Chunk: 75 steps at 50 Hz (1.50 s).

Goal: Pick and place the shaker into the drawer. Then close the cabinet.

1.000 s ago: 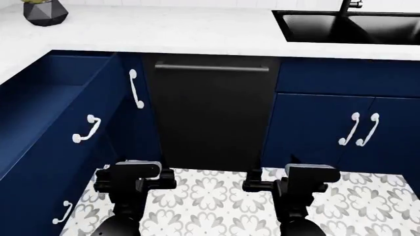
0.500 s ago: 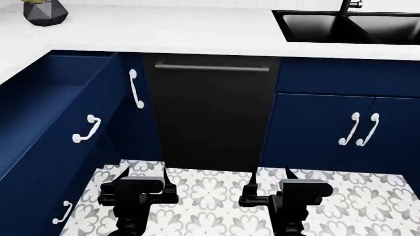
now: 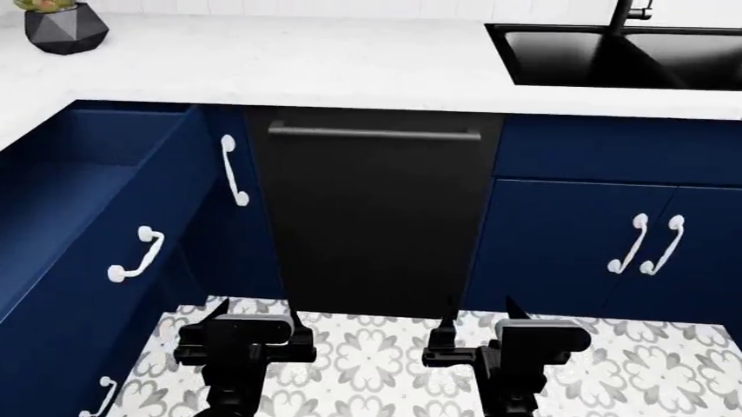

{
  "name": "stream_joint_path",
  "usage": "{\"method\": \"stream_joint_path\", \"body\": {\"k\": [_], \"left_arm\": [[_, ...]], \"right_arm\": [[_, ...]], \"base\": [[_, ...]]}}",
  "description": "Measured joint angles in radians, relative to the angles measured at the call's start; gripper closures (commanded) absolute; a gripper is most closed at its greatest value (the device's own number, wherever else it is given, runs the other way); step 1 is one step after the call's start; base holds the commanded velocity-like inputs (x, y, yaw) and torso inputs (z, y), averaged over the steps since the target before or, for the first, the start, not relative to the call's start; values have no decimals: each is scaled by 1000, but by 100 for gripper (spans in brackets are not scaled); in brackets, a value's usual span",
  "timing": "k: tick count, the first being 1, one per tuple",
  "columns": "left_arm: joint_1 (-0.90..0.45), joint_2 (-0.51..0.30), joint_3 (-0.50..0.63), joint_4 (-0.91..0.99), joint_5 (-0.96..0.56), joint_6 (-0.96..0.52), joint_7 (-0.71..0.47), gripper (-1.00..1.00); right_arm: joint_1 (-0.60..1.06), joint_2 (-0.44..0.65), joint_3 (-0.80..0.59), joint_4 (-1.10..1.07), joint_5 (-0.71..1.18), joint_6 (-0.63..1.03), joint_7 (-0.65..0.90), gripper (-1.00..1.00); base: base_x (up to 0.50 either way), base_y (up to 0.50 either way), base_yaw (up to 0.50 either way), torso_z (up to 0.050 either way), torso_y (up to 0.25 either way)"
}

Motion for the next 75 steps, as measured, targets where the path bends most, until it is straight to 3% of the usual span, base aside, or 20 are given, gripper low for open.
{"method": "stream_joint_path", "body": {"k": [34,53,54,58,63,71,75], "left_arm": [[1,-3,3,4,-6,11,8,-100],[1,-4,7,4,-7,18,13,-100],[-49,-21,136,-23,-86,88,-19,-100],[2,95,-80,8,88,18,123,-100],[46,181,-256,32,205,-35,237,-100],[86,241,-394,71,300,-103,323,-100],[92,222,-434,198,305,-241,368,-100]], "right_arm": [[-1,7,-13,-1,8,-25,-16,-100],[4,8,-16,4,16,-19,-13,-100],[-5,-12,19,0,-9,-17,-35,-100],[-23,-93,137,-11,-104,18,-132,-100],[-34,-154,230,-23,-156,62,-205,-100],[-46,-195,299,-49,-187,115,-257,-100],[-21,-168,311,-153,-187,234,-279,-100]], "base": [[499,34,0,0,1],[0,0,0,-1,0],[0,0,0,0,0],[0,0,0,0,0],[0,0,0,0,0],[0,0,0,0,0],[0,0,0,0,0]]}}
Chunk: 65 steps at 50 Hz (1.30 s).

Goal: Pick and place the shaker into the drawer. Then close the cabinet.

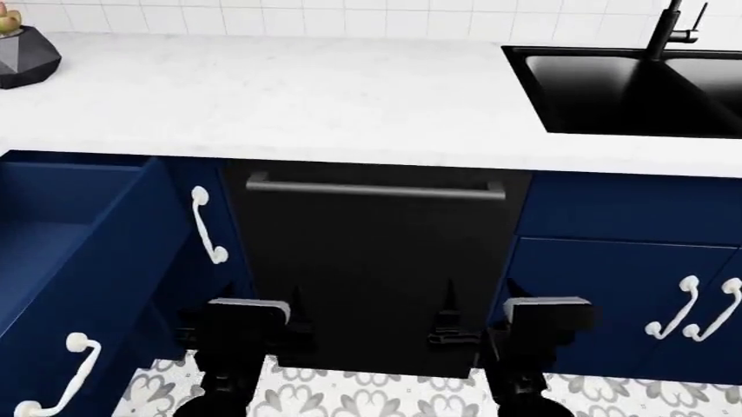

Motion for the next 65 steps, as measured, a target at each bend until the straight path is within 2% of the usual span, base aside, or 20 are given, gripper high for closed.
{"method": "stream_joint_path", "body": {"k": [5,14,19,24,30,41,51,65], "left_arm": [[-93,-100,-45,254,-36,-318,77,-100],[-489,-352,9,551,-125,-856,264,-100],[-713,-485,71,620,-204,-1067,353,-100],[-931,-606,146,630,-337,-1196,367,-100],[-1120,-709,233,621,-468,-1284,362,-100],[-1302,-823,383,597,-611,-1342,356,-100],[-1365,-865,460,583,-666,-1345,358,-100],[-1376,-887,494,577,-714,-1338,340,-100]], "right_arm": [[159,104,13,-197,38,297,-61,-100],[570,295,-7,-417,119,741,-196,-100],[745,361,-28,-487,151,895,-248,-100],[891,411,-56,-529,170,995,-288,-100],[1015,454,-92,-550,179,1063,-320,-100],[1127,504,-143,-571,183,1109,-354,-100],[1160,528,-180,-588,181,1110,-368,-100],[1164,534,-185,-607,189,1105,-368,-100]], "base": [[0,0,0,0,0],[0,0,0,0,0],[262,-94,0,0,0],[487,-179,0,0,0],[488,-180,0,0,0],[493,-150,0,0,0],[492,132,0,0,0],[434,370,0,0,1]]}}
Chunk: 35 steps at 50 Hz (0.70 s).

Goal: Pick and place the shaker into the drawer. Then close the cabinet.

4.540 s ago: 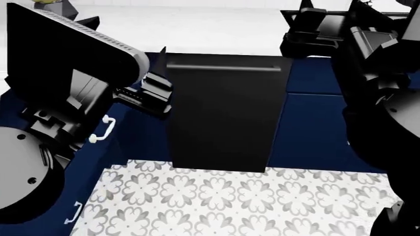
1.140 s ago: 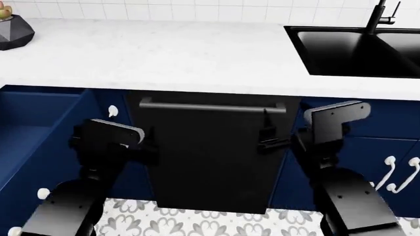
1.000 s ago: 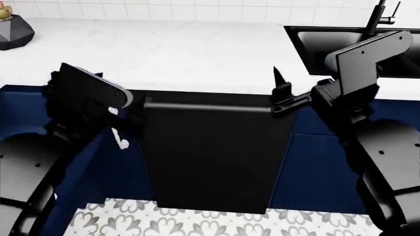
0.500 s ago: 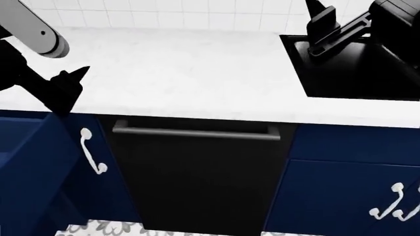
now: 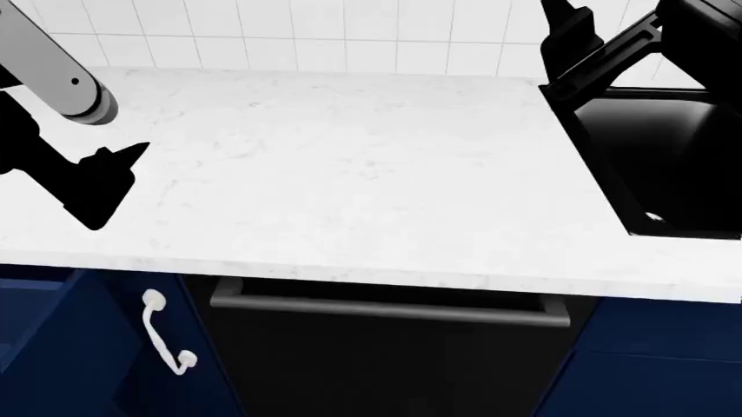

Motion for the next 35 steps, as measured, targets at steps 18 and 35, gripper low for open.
{"method": "stream_joint_path", "body": {"k": [18,35], "left_arm": [[5,-3,16,-6,-41,15,-23,-100],[33,-4,11,-5,-78,33,-53,-100]], "right_arm": [[-12,0,14,-22,17,2,-1,-100],[-20,-6,33,-37,32,20,6,-100]], "base": [[496,73,0,0,1],[352,26,0,0,2]]}}
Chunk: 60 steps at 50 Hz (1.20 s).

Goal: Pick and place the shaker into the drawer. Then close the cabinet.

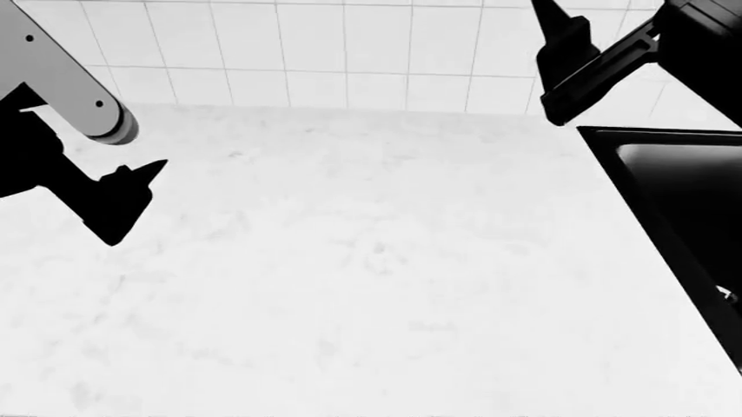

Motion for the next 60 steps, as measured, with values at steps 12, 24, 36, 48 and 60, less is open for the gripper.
{"method": "stream_joint_path", "body": {"k": [12,24,36,48,60], "left_arm": [[18,-5,-4,4,-26,9,-19,-100],[26,-7,-12,7,-50,10,-40,-100],[-168,-13,-72,-11,-5,-10,-123,-100],[-611,373,-176,-336,641,226,196,-100],[-728,750,-511,-723,729,501,235,-100]], "right_arm": [[-4,-1,7,-9,4,7,10,-100],[-7,-2,12,-15,10,13,15,-100],[11,-15,16,-2,10,12,25,-100],[21,-40,32,39,6,-14,37,-100],[25,-64,58,75,7,-35,51,-100]], "base": [[398,28,0,0,0],[125,9,0,0,2],[0,0,0,0,0],[0,0,0,0,0],[0,0,0,0,4]]}}
